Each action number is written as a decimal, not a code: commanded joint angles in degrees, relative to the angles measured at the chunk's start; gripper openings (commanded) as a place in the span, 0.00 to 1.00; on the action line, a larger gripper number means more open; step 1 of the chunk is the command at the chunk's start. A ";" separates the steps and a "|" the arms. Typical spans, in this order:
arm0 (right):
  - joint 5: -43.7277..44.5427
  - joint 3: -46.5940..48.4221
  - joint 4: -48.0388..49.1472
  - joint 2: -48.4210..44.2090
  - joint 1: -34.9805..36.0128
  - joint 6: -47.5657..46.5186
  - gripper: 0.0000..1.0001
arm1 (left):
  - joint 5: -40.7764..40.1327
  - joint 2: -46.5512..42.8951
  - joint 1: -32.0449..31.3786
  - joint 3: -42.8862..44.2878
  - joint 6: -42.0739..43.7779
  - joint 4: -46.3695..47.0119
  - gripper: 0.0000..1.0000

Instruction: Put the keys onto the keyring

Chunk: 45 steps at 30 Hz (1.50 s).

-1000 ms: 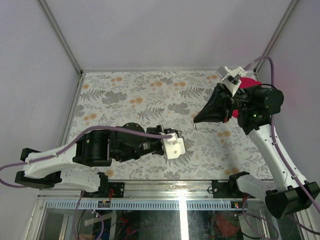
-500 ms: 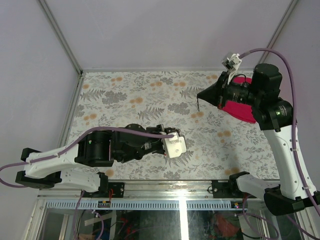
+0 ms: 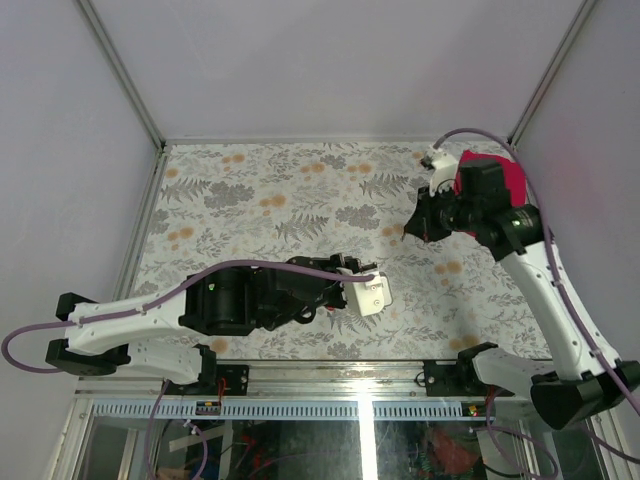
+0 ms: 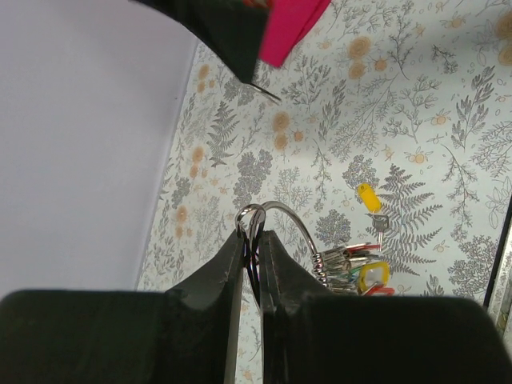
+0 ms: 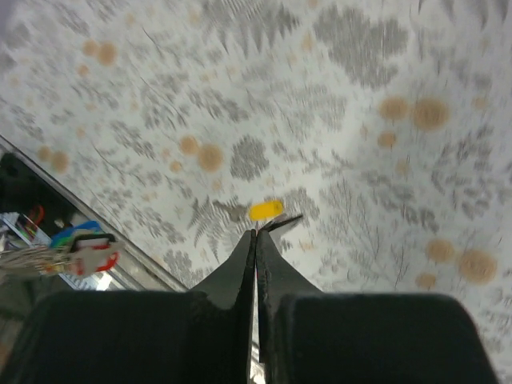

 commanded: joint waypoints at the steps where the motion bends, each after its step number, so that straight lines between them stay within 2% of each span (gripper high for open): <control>1: 7.35 -6.26 -4.97 3.80 2.16 0.24 0.01 | -2.17 -0.74 0.43 -0.09 0.36 4.45 0.00; 4: 6.58 -12.70 -3.97 6.02 3.75 1.09 0.04 | -2.17 -0.88 0.46 -0.73 0.34 4.91 0.00; 10: 4.29 -22.63 4.31 12.46 5.62 3.01 0.07 | -2.17 -0.38 0.56 -0.79 0.30 5.15 0.00; 14: 6.12 -24.10 10.67 15.88 5.60 3.52 0.11 | -1.99 -0.27 0.52 -0.86 -0.09 5.48 0.00; 19: 9.40 -23.97 16.27 17.69 5.65 3.88 0.23 | -1.97 -0.31 0.61 -1.35 -0.62 6.21 0.00; 23: 11.07 -23.36 17.61 14.32 5.47 4.60 0.37 | -1.89 -0.58 0.59 -1.75 -0.78 6.72 0.00; 26: 11.02 -22.90 18.32 5.66 5.47 5.38 0.41 | -1.92 -0.96 0.57 -2.06 -0.76 7.20 0.00; 29: 6.93 -22.29 20.65 -3.42 5.48 7.80 0.51 | -1.78 -0.78 0.65 -1.90 -0.75 7.12 0.00; 34: -2.96 -18.88 23.90 -14.16 5.42 13.69 0.55 | -1.46 -0.36 0.58 -1.18 -0.93 7.35 0.00; 40: -16.46 -10.60 21.50 -15.98 5.42 17.26 0.56 | -1.77 0.20 0.59 -1.04 -1.11 7.69 0.00; 45: -25.87 -8.56 21.45 -14.63 5.49 20.75 0.55 | -1.56 0.84 0.61 -0.41 -0.99 7.68 0.00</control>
